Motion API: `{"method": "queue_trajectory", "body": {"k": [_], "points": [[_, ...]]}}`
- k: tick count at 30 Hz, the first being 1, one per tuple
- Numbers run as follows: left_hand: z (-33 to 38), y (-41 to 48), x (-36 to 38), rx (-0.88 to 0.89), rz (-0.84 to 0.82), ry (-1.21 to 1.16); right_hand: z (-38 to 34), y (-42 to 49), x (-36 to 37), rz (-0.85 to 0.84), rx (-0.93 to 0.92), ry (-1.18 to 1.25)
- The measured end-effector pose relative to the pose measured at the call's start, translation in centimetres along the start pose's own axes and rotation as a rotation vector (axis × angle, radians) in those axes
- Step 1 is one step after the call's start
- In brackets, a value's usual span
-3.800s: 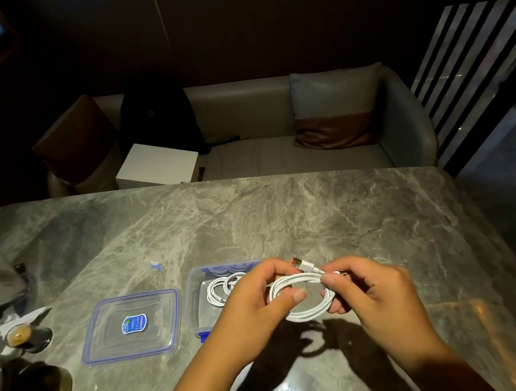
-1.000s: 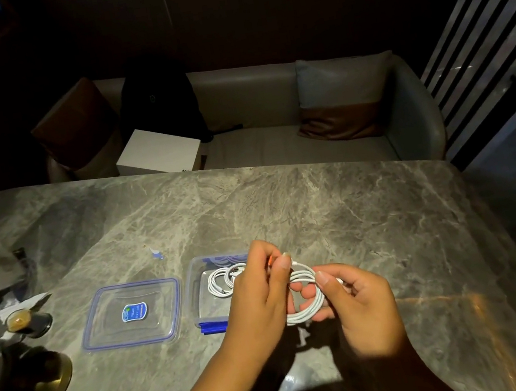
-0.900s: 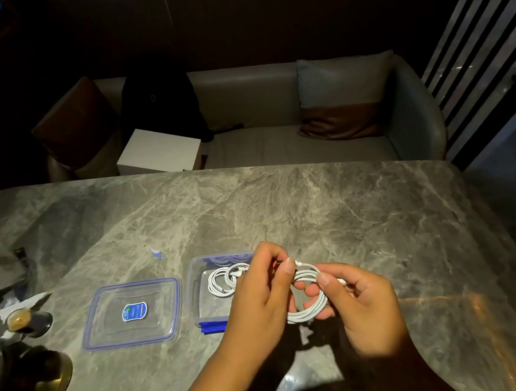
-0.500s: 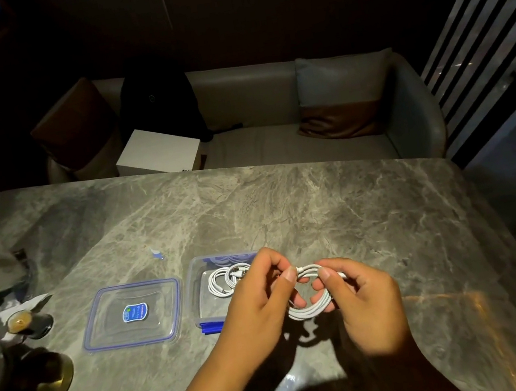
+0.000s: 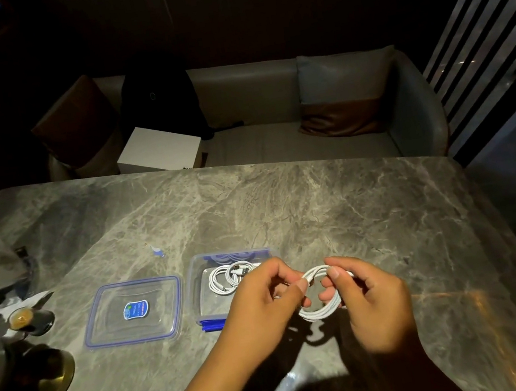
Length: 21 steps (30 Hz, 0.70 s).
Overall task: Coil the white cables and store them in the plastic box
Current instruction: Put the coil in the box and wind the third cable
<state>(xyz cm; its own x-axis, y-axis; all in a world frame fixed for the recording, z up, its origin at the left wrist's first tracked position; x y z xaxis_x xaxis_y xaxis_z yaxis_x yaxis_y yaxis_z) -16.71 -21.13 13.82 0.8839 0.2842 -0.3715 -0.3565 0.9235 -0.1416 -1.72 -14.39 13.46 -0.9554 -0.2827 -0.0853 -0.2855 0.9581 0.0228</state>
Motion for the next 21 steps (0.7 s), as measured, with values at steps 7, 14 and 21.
{"method": "queue_trajectory", "body": {"k": [7, 14, 21], "points": [[-0.1, -0.1, 0.4, -0.059, -0.025, -0.015, -0.8, -0.3, -0.2, 0.054, -0.161, -0.147], [-0.5, -0.5, 1.0, -0.065, -0.008, 0.059, -0.7, -0.7, 0.1, 0.049, -0.158, -0.049], [-0.5, 0.0, 0.4, -0.029, -0.043, 0.16, -0.4, -0.4, 0.2, -0.038, -0.006, 0.186]]}}
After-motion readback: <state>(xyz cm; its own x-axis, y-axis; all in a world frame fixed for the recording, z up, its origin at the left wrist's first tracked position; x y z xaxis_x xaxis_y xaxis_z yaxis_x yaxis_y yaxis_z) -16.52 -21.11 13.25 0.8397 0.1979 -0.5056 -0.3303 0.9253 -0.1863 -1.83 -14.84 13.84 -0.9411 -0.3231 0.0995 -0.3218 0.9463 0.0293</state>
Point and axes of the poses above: each hand's wrist, its own y-axis towards the middle knuckle, its own x-axis out of the palm, z = x × y, the point moved 4 cm from there along y, towards the middle knuckle, and after that the axes turned 15 degrees about y, right-handed, at the moved point
